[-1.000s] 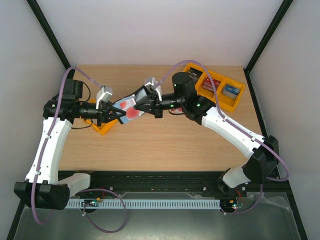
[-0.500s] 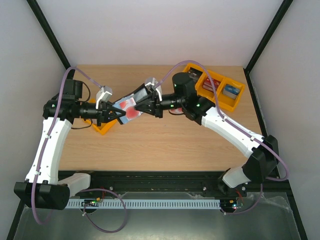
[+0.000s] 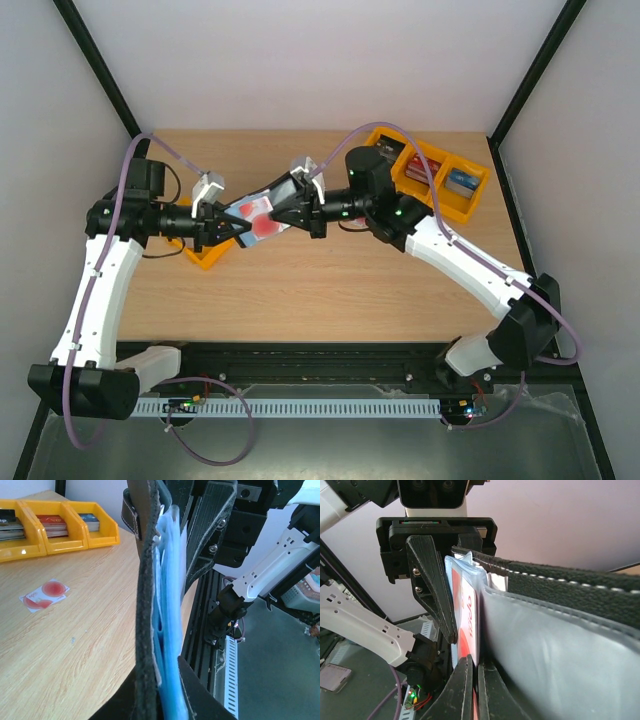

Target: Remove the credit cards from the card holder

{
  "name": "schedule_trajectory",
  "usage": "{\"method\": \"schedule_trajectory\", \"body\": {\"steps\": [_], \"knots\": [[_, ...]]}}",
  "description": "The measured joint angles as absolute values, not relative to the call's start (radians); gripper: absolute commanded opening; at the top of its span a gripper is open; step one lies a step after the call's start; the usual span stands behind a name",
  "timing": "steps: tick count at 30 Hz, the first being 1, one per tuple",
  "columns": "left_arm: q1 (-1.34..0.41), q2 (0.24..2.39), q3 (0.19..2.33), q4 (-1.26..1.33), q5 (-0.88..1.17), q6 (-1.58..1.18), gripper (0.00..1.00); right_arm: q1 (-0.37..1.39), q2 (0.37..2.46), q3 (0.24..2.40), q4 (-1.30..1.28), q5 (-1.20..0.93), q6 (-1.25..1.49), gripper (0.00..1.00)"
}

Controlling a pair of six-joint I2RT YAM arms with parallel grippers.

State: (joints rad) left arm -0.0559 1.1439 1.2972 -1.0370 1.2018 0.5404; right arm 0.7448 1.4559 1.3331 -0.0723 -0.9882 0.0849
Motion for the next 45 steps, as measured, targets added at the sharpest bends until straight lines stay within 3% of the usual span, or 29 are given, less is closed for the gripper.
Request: {"method": "schedule_trajectory", "body": {"steps": [11,20,25,29,33,35,38,43,45], "knots": [[-0.064,1.144,1.297,-1.030,1.220,0.549,0.02,0.740,1.431,1.333,-0.115,-0.976,0.052,0.02],[-0.069,1.144,1.297,-1.028,1.223,0.550,0.10,0.740,1.422,1.333,-0.132,-0.970,0.033,0.02],[-0.068,1.144,1.297,-1.026,1.222,0.550,0.19,0.737,1.422,1.333,-0.135,-0.981,0.033,0.02],[-0.061,1.144,1.297,-1.029,1.218,0.544,0.08,0.712,1.421,1.333,-0.141,-0.983,0.030,0.02],[-0.059,1.144,1.297,-1.031,1.210,0.542,0.07,0.709,1.421,1.333,-0.148,-0.987,0.028,0.02],[-0.058,1.144,1.297,-1.031,1.208,0.541,0.10,0.709,1.421,1.333,-0.149,-0.989,0.027,0.02],[-0.058,1.144,1.297,-1.029,1.207,0.535,0.24,0.709,1.421,1.333,-0.149,-0.989,0.027,0.01],[-0.058,1.144,1.297,-1.016,1.216,0.511,0.27,0.706,1.421,1.333,-0.148,-0.990,0.036,0.02],[-0.058,1.144,1.297,-1.013,1.219,0.508,0.24,0.706,1.421,1.333,-0.144,-0.991,0.043,0.02]]}}
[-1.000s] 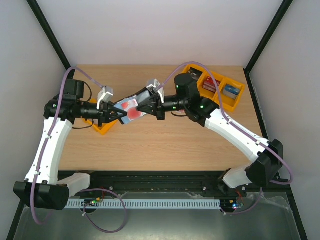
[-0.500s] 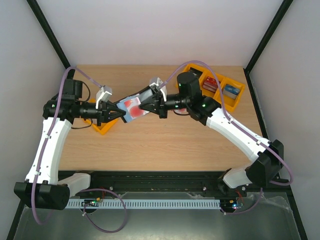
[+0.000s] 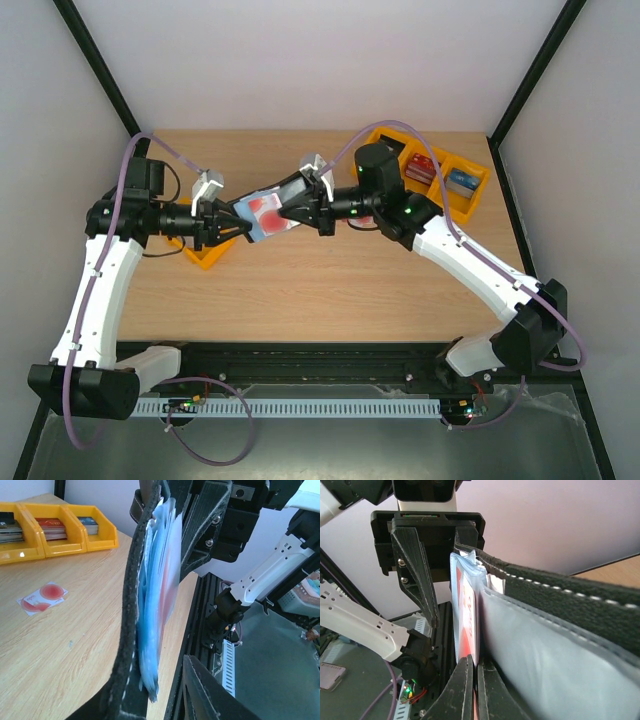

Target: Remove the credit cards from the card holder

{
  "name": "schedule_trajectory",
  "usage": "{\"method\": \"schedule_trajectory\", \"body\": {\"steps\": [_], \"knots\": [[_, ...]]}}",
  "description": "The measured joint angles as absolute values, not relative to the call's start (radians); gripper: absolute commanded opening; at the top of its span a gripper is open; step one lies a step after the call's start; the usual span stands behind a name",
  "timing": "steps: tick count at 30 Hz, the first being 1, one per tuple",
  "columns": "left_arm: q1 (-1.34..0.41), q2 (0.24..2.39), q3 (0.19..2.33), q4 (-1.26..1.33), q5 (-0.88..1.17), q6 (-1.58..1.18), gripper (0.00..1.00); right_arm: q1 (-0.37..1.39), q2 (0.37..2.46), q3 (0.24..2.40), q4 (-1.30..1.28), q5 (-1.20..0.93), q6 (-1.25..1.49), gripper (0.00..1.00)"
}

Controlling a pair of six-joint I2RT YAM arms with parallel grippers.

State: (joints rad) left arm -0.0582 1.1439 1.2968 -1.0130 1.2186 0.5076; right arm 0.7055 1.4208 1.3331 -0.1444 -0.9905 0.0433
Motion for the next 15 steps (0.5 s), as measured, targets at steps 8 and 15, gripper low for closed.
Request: {"method": "schedule_trajectory", "body": {"steps": [8,15], "knots": [[-0.058,1.144,1.297,-1.004,1.222,0.504,0.17,0.708,1.424,1.333,-0.105,-1.008,0.089,0.02],[-0.056,1.144,1.296,-1.005,1.214,0.501,0.13,0.714,1.435,1.333,-0.100,-1.016,0.090,0.02]]}}
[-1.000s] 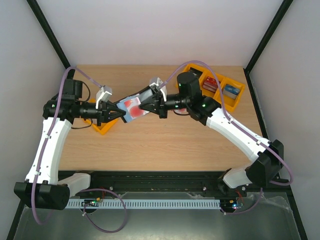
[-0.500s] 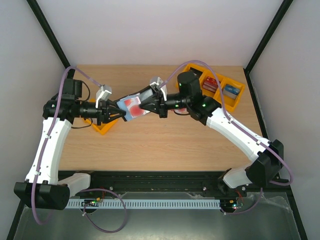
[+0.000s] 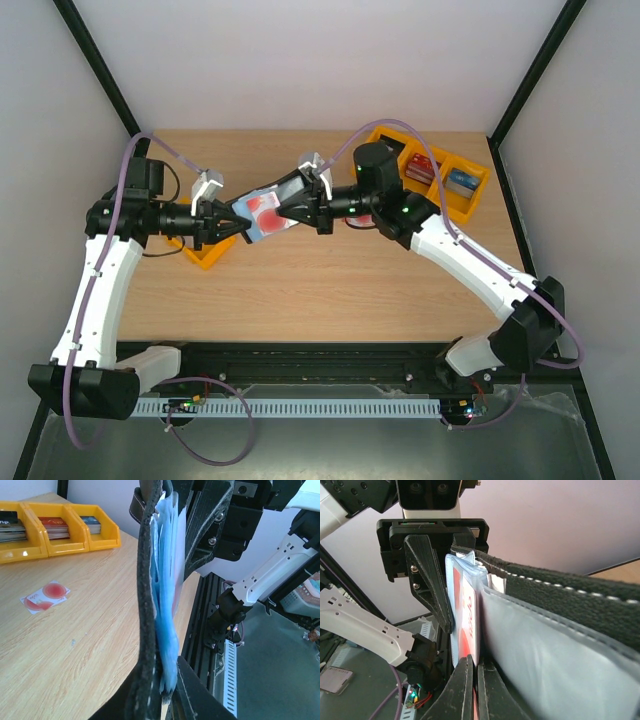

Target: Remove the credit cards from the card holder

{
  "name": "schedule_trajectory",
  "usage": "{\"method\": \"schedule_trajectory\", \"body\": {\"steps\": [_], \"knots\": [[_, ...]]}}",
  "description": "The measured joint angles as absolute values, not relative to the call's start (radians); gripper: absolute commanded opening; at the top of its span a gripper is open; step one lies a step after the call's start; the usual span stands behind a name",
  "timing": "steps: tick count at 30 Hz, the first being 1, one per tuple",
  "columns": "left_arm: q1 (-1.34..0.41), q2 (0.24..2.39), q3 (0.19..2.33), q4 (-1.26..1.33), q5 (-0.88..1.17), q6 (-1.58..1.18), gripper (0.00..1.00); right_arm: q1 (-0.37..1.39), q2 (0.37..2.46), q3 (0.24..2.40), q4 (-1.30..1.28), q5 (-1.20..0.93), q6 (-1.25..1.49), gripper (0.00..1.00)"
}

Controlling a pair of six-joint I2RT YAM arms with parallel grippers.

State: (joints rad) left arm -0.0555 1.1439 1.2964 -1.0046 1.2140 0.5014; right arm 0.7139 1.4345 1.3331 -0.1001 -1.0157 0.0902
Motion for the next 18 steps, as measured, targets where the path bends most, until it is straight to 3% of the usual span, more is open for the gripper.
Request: {"method": "schedule_trajectory", "body": {"steps": [5,18], "knots": [[-0.056,1.144,1.295,-1.004,1.209,0.502,0.02,0.714,1.440,1.333,-0.101,-1.016,0.090,0.02],[-0.064,1.144,1.278,-0.952,1.193,0.473,0.02,0.687,1.422,1.364,-0.226,-0.970,-0.004,0.02]]}}
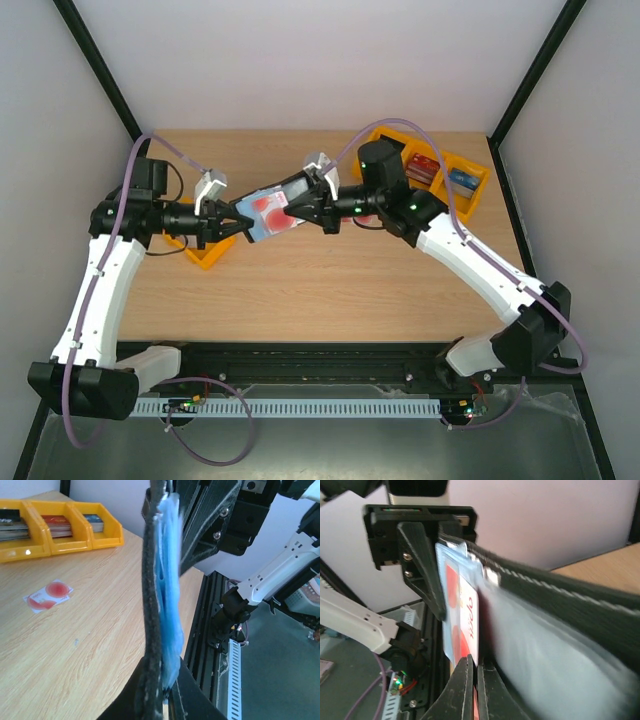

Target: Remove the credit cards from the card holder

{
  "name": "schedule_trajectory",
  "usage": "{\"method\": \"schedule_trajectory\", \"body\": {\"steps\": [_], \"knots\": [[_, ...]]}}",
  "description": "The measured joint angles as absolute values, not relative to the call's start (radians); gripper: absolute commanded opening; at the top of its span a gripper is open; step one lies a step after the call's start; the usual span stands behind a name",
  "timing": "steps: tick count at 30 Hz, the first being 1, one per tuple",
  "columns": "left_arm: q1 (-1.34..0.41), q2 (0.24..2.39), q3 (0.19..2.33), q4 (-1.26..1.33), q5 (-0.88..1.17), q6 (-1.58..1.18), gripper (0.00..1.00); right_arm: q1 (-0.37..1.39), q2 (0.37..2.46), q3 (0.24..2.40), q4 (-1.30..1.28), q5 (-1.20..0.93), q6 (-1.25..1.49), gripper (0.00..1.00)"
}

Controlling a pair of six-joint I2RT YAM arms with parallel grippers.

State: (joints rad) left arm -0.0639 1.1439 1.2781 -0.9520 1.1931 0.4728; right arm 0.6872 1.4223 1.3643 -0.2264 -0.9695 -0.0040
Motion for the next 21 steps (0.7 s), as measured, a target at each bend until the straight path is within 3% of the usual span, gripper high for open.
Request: {"method": "schedule_trajectory", "body": {"steps": [8,21], "knots": [[-0.054,1.144,1.275,-0.954,1.171,0.462,0.02,0.602,1.390,1.365,-0.313,-0.884,-0.048,0.02],[-0.051,1.139,1.266,-0.941,1.158,0.438,0.02,0.563,1.357,1.366,-0.321,-0.916,-0.052,0.02]]}}
